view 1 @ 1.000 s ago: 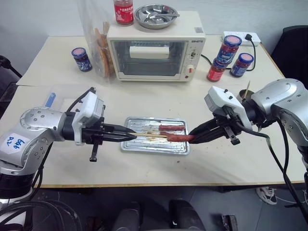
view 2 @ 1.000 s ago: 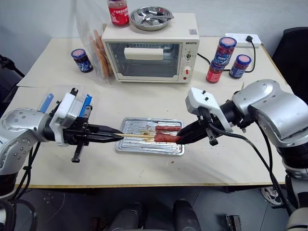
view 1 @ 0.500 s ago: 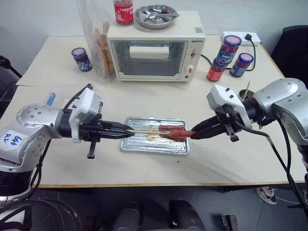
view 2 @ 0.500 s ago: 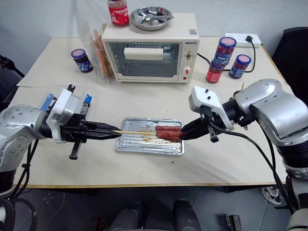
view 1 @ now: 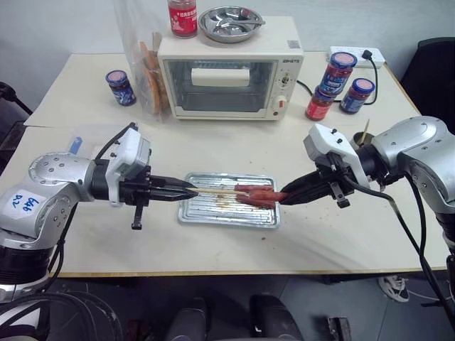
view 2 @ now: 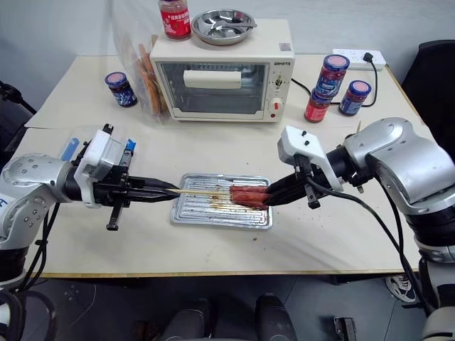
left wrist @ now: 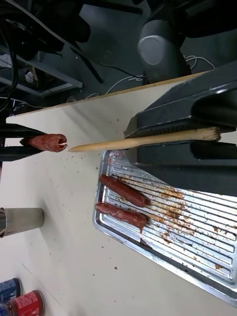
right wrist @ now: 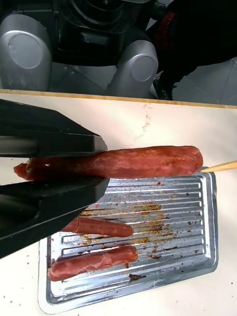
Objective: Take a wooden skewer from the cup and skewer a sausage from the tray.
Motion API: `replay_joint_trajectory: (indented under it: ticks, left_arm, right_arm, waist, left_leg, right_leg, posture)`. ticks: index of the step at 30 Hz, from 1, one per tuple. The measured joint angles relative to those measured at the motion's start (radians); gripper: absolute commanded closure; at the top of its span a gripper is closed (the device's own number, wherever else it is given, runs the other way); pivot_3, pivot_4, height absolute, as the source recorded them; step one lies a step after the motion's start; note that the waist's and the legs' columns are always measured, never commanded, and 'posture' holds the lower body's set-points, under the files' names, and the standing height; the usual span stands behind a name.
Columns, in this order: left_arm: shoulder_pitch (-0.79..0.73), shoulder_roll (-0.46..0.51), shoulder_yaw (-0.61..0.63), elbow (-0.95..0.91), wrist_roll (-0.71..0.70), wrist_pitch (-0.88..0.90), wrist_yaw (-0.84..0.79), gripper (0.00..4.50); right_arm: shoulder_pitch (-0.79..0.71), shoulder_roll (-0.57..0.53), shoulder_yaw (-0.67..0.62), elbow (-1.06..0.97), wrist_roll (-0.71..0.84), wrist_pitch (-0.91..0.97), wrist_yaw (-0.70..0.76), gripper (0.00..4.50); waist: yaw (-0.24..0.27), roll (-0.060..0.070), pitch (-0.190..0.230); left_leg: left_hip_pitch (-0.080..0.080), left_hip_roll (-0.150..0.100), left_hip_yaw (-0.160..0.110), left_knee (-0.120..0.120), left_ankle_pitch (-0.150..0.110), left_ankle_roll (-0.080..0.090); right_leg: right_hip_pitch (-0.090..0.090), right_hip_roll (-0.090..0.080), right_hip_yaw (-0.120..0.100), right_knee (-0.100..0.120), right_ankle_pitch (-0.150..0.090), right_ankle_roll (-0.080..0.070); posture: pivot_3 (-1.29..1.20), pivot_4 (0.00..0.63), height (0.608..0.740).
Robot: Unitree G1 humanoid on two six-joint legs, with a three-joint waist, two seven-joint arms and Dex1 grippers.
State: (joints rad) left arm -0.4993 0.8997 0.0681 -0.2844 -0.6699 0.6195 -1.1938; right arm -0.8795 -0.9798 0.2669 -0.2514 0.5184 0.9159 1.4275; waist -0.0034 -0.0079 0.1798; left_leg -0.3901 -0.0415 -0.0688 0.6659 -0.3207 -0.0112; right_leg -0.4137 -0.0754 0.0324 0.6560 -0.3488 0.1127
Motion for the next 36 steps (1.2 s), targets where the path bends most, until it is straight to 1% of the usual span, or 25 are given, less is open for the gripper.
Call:
replay_joint_trajectory:
  ticks: [19, 36]
  left_arm:
    - [-0.018, -0.024, -0.008, -0.021, -0.003, 0.007, 0.002, 4.5]
    - [-0.083, -0.097, -0.065, 0.0, 0.024, 0.006, 0.016, 4.5]
  right_arm:
    - [-0.004, 0.014, 0.0, -0.003, 0.012, 0.009, -0.021, 4.24]
    - [-0.048, 0.068, 0.0, -0.022, 0.045, 0.065, -0.069, 4.24]
  waist:
    - [0.0, 0.0, 0.0]
    - [0.001, 0.0, 0.0]
  left_leg:
    - [0.0, 0.0, 0.0, 0.0, 0.0, 0.0]
    - [0.0, 0.0, 0.0, 0.001, 0.0, 0.0]
  right_leg:
    - [0.0, 0.0, 0.0, 0.0, 0.0, 0.0]
    - [0.0, 0.0, 0.0, 0.001, 0.0, 0.0]
  posture:
    - [0.0, 0.15, 0.74]
    - [0.0, 0.15, 0.74]
